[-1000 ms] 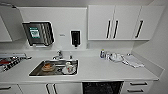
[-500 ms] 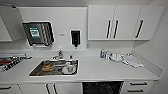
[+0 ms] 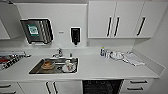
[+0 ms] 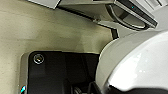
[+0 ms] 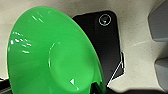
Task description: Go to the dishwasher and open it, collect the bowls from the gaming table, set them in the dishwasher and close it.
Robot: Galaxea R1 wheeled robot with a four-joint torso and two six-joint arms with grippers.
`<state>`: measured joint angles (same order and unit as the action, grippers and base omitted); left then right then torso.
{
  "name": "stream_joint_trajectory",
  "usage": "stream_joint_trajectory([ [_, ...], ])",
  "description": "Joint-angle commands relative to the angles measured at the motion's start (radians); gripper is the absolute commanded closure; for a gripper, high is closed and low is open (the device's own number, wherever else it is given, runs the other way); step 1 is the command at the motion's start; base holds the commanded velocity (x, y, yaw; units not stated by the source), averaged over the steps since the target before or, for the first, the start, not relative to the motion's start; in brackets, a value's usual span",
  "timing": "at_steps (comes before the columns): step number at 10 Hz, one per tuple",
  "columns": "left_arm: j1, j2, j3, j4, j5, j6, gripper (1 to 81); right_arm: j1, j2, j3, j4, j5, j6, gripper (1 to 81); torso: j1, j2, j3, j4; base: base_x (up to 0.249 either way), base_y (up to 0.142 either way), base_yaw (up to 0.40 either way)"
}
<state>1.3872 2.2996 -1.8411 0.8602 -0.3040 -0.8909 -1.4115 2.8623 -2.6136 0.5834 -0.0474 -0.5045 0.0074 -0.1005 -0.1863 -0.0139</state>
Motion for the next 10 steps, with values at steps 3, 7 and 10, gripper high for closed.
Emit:
stream_joint_trajectory([
  [3, -0.156, -0.181, 0.166, -0.013, -0.032, -0.051, 81.1, 0.084, -0.139, 0.147, 0.006, -0.075, 0.000, 81.1, -0.001, 0.000, -0.076, 0.000, 0.000, 0.000, 0.000],
  [7, -0.269, -0.241, 0.197, -0.007, -0.020, -0.146, 81.1, 0.087, -0.164, 0.179, 0.006, -0.075, 0.000, 81.1, 0.000, 0.000, -0.159, 0.000, 0.000, 0.000, 0.000],
  [10, -0.418, -0.288, 0.261, 0.003, 0.038, -0.237, 81.1, 0.090, -0.159, 0.184, 0.006, -0.075, 0.000, 81.1, 0.001, 0.001, -0.158, 0.000, 0.000, 0.000, 0.000],
])
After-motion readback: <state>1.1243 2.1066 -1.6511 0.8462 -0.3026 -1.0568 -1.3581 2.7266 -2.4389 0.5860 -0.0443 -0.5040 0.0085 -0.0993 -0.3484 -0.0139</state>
